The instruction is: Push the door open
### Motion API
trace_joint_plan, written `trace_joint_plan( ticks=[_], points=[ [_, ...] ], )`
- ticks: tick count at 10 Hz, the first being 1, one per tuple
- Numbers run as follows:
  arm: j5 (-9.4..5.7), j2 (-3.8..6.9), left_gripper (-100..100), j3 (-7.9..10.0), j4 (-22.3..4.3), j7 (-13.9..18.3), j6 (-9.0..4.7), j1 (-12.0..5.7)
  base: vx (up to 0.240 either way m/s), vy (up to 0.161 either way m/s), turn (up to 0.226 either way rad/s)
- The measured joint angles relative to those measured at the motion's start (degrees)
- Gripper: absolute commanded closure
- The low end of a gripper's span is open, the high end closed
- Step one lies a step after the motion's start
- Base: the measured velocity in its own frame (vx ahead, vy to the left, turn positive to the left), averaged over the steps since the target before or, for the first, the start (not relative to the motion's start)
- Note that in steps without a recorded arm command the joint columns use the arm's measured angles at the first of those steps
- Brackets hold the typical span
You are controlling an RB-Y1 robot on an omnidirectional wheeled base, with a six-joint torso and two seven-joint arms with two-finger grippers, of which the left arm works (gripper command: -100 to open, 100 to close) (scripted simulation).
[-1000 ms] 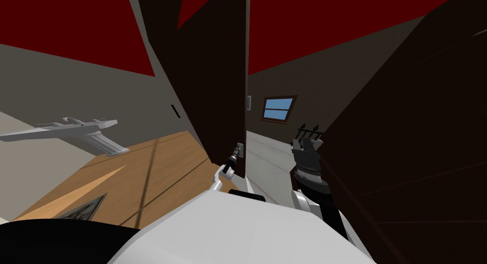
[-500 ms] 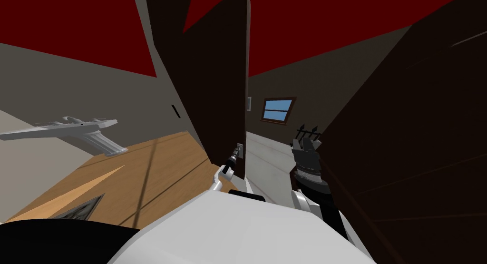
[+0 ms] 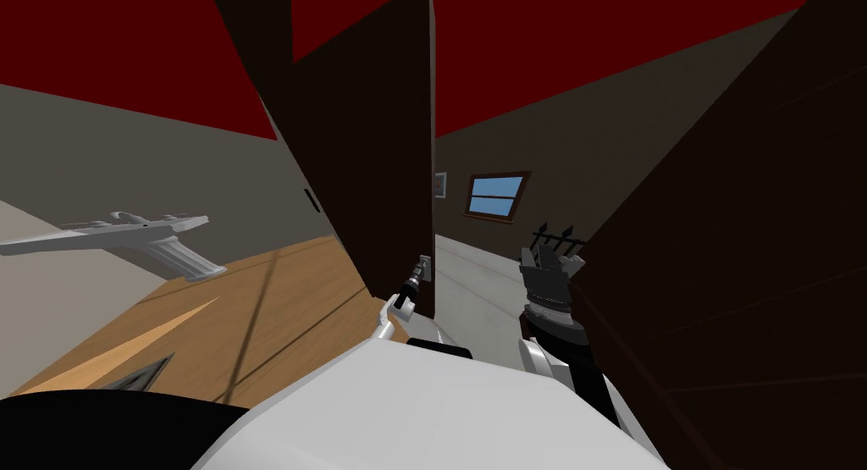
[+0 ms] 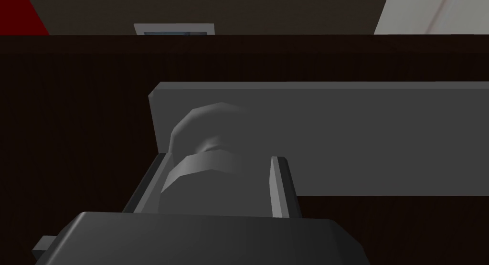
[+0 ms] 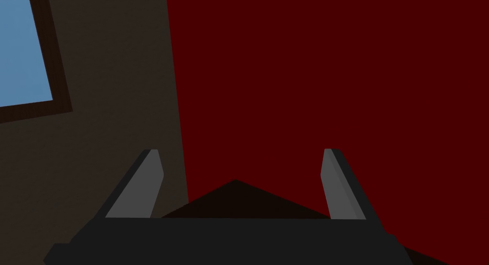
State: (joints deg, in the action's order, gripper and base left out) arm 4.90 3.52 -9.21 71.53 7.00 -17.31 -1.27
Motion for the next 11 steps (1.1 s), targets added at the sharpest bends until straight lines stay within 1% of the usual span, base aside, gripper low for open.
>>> trace_joint_plan(
  ticks=[1,2,3,4,5,6,7,8,9,10,11],
  points=[
    [-0.11,0.17,100,0.56,0.31,-0.1,0.35,-0.17,0.127,-0.147,0.082],
    [-0.28,0.41,100,1.3,0.07,-0.12,0.53,-0.91,0.143,-0.125,0.086],
    [-0.34,0.42,100,1.97,0.32,-0.31,0.55,-0.75,0.138,-0.088,0.062],
    [-0.35,0.14,100,2.69,-0.44,-0.68,0.15,-1.03,0.151,-0.085,0.05],
    [-0.49,0.34,100,3.29,-0.89,-0.79,-0.21,-1.01,0.127,-0.108,0.051],
    [-0.58,0.29,100,4.0,-1.64,-0.96,-0.58,-1.34,0.149,-0.123,0.091],
    [-0.72,0.64,100,4.42,-0.5,-0.93,0.0,-0.6,0.139,-0.131,0.072],
    [-0.79,0.6,100,5.13,-0.76,-1.09,0.05,-0.78,0.099,-0.095,0.065],
    [-0.96,0.65,100,5.88,-1.66,-1.18,-0.25,-1.54,0.141,-0.1,0.07],
    [-1.08,0.59,100,6.6,-1.94,-1.3,-0.04,-1.87,0.134,-0.117,0.044],
    [-1.17,0.66,100,7.19,-1.46,-1.41,0.28,-1.68,0.106,-0.096,0.074]
  ],
)
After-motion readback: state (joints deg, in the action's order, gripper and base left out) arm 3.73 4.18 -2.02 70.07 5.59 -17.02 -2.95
